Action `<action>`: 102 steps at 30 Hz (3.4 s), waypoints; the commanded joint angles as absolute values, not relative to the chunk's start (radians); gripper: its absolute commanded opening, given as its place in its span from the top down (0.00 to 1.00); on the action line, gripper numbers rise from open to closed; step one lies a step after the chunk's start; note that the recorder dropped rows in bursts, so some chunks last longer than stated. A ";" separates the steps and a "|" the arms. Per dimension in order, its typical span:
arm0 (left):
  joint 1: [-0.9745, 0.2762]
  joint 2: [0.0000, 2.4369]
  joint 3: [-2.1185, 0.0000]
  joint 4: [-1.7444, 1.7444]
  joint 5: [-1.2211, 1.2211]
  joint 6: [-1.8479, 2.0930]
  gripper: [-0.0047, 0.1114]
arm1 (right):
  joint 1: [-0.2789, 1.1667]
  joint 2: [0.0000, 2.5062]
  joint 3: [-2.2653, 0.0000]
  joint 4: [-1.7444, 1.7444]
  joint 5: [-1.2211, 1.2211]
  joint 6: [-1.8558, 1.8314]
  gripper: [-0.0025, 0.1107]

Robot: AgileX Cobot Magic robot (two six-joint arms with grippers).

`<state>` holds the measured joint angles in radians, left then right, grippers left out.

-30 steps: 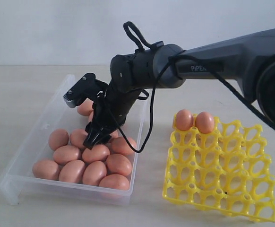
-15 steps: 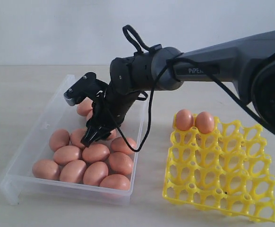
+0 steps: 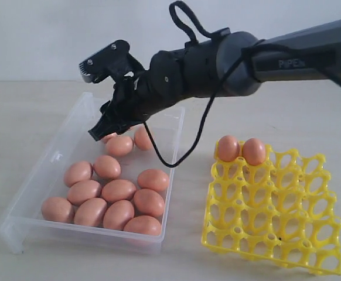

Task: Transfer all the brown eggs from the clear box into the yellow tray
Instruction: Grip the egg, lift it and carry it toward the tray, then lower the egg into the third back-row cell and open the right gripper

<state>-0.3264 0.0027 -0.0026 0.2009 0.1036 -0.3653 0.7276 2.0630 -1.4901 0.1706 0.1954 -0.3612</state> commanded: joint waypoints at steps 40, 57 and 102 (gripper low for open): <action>-0.334 0.000 0.000 0.199 0.103 -0.373 0.92 | 0.387 1.784 -0.337 0.273 -1.221 0.017 0.98; -0.334 0.000 0.000 0.199 0.099 -0.373 0.92 | 0.387 1.965 -0.403 0.305 -1.221 0.047 0.98; -0.334 0.000 0.000 0.199 0.098 -0.373 0.92 | 0.387 1.965 -0.455 0.307 -1.109 0.035 0.63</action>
<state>-0.3264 0.0027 -0.0026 0.2009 0.1036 -0.3653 0.3906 1.9643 -0.4509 0.3103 -1.1121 0.0417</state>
